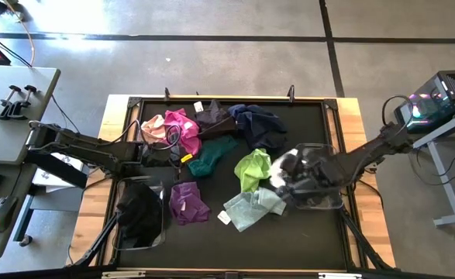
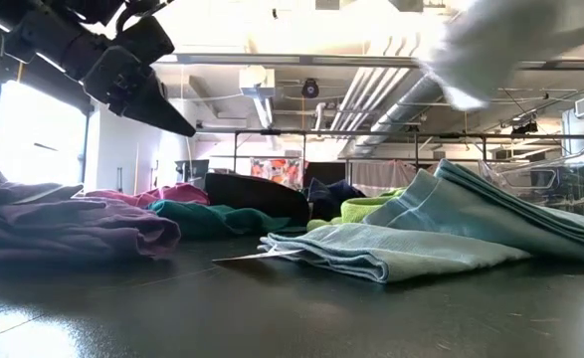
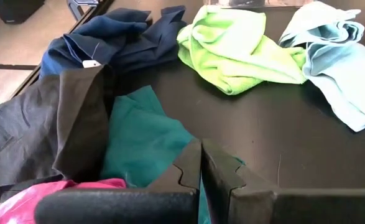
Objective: Sort towels by color in basket
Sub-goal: Put the white towel into the right transparent bin, then put the light green towel into the right transparent bin
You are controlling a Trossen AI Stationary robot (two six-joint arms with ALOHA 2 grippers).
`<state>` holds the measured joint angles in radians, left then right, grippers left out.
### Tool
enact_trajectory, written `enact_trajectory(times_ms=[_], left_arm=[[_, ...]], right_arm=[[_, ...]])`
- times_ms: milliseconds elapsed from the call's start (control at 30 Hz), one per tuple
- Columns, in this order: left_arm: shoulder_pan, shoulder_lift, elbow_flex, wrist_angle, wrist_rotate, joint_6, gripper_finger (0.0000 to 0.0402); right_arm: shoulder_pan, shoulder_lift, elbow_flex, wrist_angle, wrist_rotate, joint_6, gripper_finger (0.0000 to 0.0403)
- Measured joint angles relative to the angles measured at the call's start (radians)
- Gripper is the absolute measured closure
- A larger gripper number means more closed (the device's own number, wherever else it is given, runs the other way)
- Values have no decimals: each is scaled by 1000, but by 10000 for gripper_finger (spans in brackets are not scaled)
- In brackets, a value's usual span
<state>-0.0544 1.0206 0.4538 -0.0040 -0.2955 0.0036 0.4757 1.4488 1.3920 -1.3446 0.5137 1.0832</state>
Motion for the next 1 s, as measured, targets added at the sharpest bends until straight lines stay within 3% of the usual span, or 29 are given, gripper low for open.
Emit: enact_trajectory(times_ms=[133,267,400,500,700,833,1000], left_arm=[[0,0,0,0,1,0,401],[0,0,0,2,1,0,401],[0,0,0,2,2,0,401],[0,0,0,8,2,13,401],[0,0,0,30,2,16,401],[0,0,0,51,2,16,401],[0,0,0,62,1,24,401]], right_arm=[[43,-3,-88,-168,-91,273,359],[59,-3,-218,-196,-131,434,356],[46,-3,-328,-178,-197,466,332],[34,-3,-372,-179,-245,487,291],[16,-4,-305,-196,-246,404,205],[17,-4,-197,-215,-160,391,193],[19,-4,-144,-36,135,286,192]])
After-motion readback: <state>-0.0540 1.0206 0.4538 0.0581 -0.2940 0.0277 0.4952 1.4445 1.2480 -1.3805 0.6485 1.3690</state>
